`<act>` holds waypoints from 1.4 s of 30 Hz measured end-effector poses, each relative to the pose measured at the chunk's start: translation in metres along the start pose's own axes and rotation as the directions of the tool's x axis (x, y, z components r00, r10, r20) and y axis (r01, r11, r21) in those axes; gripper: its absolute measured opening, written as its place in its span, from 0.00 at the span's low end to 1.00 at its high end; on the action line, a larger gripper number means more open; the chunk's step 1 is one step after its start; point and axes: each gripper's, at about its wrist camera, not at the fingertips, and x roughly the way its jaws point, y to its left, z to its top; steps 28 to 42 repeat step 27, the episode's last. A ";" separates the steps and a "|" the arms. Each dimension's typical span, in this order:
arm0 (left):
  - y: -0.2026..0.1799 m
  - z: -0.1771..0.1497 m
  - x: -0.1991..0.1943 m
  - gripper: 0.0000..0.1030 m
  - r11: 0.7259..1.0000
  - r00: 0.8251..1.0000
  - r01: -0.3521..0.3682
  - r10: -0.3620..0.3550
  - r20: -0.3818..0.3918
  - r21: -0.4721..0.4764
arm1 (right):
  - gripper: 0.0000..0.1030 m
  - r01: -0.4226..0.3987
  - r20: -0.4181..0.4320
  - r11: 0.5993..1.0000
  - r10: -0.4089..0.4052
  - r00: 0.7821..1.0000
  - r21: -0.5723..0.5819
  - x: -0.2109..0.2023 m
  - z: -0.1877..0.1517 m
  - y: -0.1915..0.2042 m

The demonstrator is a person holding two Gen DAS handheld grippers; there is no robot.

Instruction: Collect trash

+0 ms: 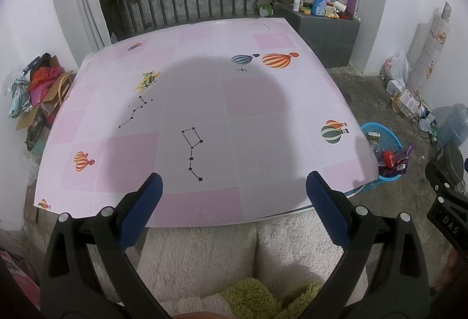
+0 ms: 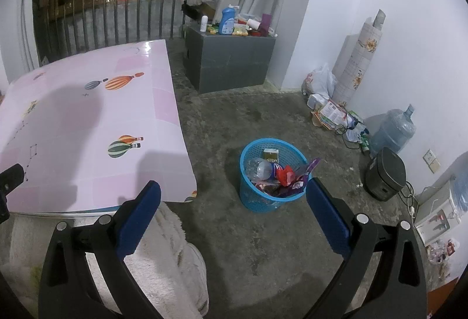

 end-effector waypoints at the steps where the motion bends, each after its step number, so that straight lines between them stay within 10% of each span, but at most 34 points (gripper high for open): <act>1: 0.000 0.000 0.000 0.91 1.000 1.000 0.000 0.000 0.001 0.000 | 0.94 0.001 0.000 1.000 -0.001 1.000 0.000 0.000 0.000 0.000; 42: 0.003 -0.003 -0.002 0.91 1.000 1.000 0.004 -0.004 -0.009 -0.006 | 0.94 0.000 0.009 1.000 -0.001 1.000 0.010 -0.001 0.001 0.001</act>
